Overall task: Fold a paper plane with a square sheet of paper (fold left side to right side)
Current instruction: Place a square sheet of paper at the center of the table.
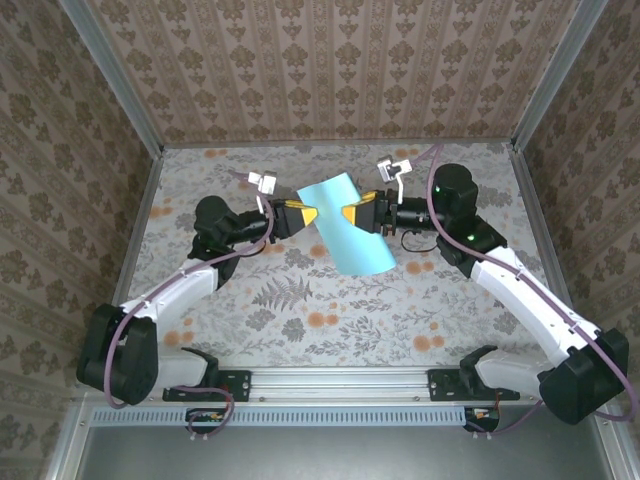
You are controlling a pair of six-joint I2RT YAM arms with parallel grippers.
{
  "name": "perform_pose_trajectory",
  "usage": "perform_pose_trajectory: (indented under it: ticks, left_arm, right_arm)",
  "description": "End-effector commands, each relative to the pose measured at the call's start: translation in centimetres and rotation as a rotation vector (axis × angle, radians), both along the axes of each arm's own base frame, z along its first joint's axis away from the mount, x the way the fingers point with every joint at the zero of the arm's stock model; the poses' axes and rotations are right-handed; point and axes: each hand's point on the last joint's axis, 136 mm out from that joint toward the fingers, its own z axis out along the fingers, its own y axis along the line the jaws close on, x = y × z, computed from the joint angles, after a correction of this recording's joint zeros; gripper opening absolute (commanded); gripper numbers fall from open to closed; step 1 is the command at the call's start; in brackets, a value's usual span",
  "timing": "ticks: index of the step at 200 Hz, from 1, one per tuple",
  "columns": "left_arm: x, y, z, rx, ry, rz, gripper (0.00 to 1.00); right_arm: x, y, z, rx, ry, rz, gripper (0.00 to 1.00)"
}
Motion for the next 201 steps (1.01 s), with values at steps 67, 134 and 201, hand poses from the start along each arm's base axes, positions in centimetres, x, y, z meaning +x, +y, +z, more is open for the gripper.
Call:
perform_pose_trajectory:
  ticks: [67, 134, 201]
  left_arm:
    - [0.9, -0.3, -6.3, 0.239, 0.153, 0.054, 0.0]
    - [2.0, -0.3, -17.3, 0.459, 0.446, 0.053, 0.0]
    - [2.4, 0.8, -23.9, 0.682, 0.575, 0.068, 0.0]
  right_arm:
    - [4.1, -5.8, -9.4, -0.342, 0.158, -0.386, 0.64]
    - [3.3, -8.5, -17.5, -0.574, 0.357, -0.462, 0.78]
    - [2.7, -6.8, -25.8, -0.572, 0.599, -0.453, 0.35]
